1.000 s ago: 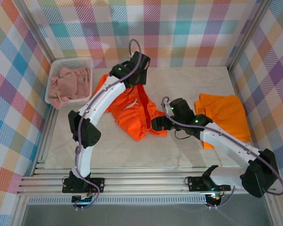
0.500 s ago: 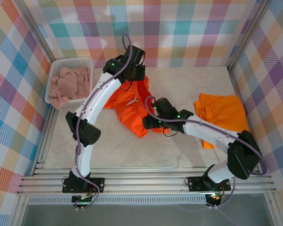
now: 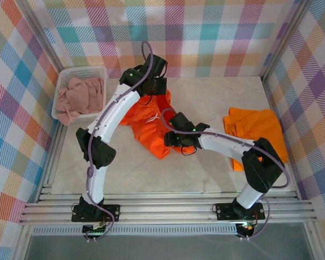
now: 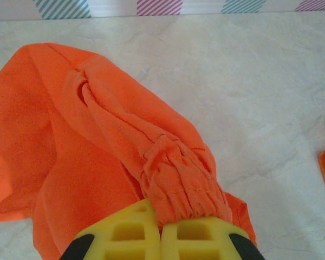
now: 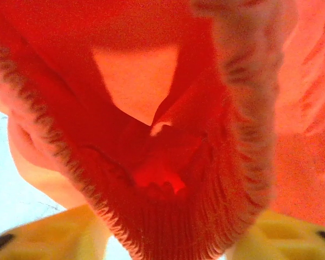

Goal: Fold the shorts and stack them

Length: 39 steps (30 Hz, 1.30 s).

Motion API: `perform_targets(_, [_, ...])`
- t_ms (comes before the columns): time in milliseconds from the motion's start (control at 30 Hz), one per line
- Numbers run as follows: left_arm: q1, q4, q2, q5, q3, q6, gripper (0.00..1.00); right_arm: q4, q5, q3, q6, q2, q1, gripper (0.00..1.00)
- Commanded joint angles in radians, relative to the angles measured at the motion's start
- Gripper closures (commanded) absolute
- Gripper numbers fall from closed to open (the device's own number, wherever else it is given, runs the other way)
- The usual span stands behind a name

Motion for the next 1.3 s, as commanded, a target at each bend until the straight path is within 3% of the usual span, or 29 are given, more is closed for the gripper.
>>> perform_targets(0, [0.021, 0.018, -0.023, -0.013, -0.023, -0.027, 1.00, 0.019, -0.032, 0.037, 0.035, 0.018, 0.012, 0.64])
perform_targets(100, [0.039, 0.023, -0.035, -0.024, -0.037, -0.036, 1.00, 0.013, -0.031, 0.064, 0.016, 0.012, 0.023, 0.87])
perform_targets(233, [0.091, 0.033, -0.070, -0.034, -0.034, -0.042, 1.00, -0.009, -0.092, 0.154, -0.037, 0.011, 0.056, 1.00])
perform_targets(400, [0.203, 0.049, -0.148, -0.035, -0.008, -0.064, 1.00, -0.010, -0.207, 0.337, -0.071, 0.052, 0.151, 1.00])
perform_targets(567, [0.325, 0.068, -0.220, -0.043, 0.083, -0.067, 1.00, 0.014, -0.342, 0.638, -0.028, 0.191, 0.278, 1.00])
perform_targets(767, [0.442, 0.087, -0.259, -0.029, 0.256, -0.066, 1.00, 0.079, -0.508, 0.926, 0.044, 0.291, 0.317, 1.00])
perform_targets(900, [0.454, 0.153, -0.282, 0.015, 0.283, -0.078, 1.00, 0.142, -0.480, 0.843, 0.037, 0.170, 0.281, 1.00])
perform_targets(1000, [0.443, 0.199, -0.269, 0.098, 0.283, -0.145, 1.00, 0.224, -0.489, 0.621, 0.080, 0.024, 0.196, 1.00])
perform_targets(1133, [0.320, 0.241, -0.200, 0.090, 0.283, -0.153, 1.00, 0.251, -0.468, 0.284, 0.130, -0.173, 0.047, 1.00])
perform_targets(1267, [0.164, 0.250, -0.075, 0.036, 0.280, -0.142, 1.00, 0.105, -0.402, 0.032, 0.115, -0.328, -0.082, 1.00])
